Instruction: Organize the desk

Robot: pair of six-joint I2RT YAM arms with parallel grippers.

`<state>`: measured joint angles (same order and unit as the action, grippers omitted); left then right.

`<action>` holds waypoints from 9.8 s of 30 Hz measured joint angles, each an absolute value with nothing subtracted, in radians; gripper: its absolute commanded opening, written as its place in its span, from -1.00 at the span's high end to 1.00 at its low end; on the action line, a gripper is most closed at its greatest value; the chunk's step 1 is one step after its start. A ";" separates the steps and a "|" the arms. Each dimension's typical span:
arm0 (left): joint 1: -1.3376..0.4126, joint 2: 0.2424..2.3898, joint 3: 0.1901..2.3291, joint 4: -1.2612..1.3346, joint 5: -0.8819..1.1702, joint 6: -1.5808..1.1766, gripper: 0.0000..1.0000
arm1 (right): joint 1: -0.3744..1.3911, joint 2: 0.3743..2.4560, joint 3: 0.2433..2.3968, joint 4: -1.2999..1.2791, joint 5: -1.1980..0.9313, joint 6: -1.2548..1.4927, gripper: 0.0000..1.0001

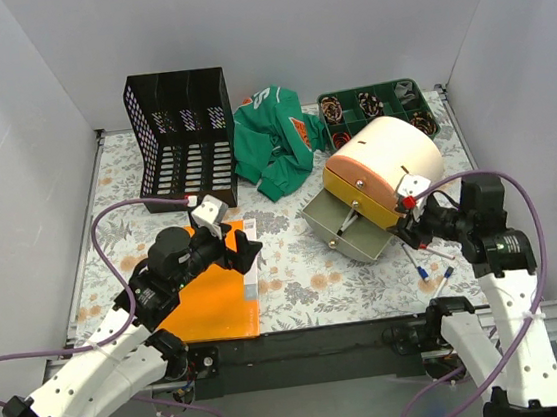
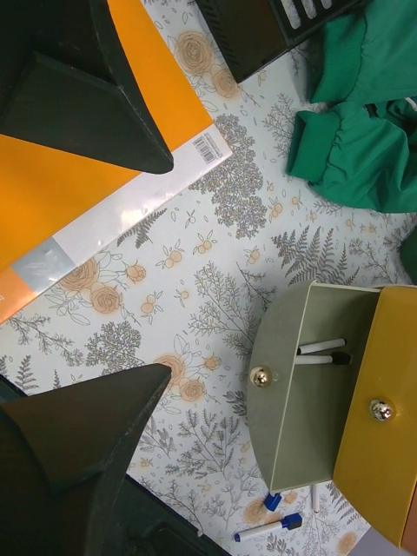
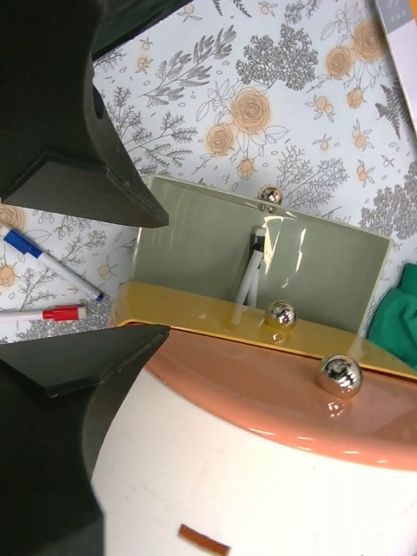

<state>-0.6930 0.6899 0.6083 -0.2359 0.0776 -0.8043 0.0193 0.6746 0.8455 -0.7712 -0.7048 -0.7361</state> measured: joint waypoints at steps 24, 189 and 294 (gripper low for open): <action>-0.693 0.628 0.608 -0.237 0.091 -0.807 -0.86 | -0.067 0.696 0.721 -0.904 -0.274 -0.923 -0.67; -0.863 1.441 0.770 0.362 0.624 -1.615 0.93 | 0.423 0.871 0.822 -0.685 -0.801 -0.868 -0.33; -0.692 0.601 0.645 -0.268 -0.123 -0.860 -0.96 | -0.074 0.909 0.564 -0.954 -0.386 -1.413 0.97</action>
<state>-0.6918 0.6014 0.6453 -0.2684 -0.1234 -0.8597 -0.0742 0.9092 0.5644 -0.9539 -0.3859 -1.4132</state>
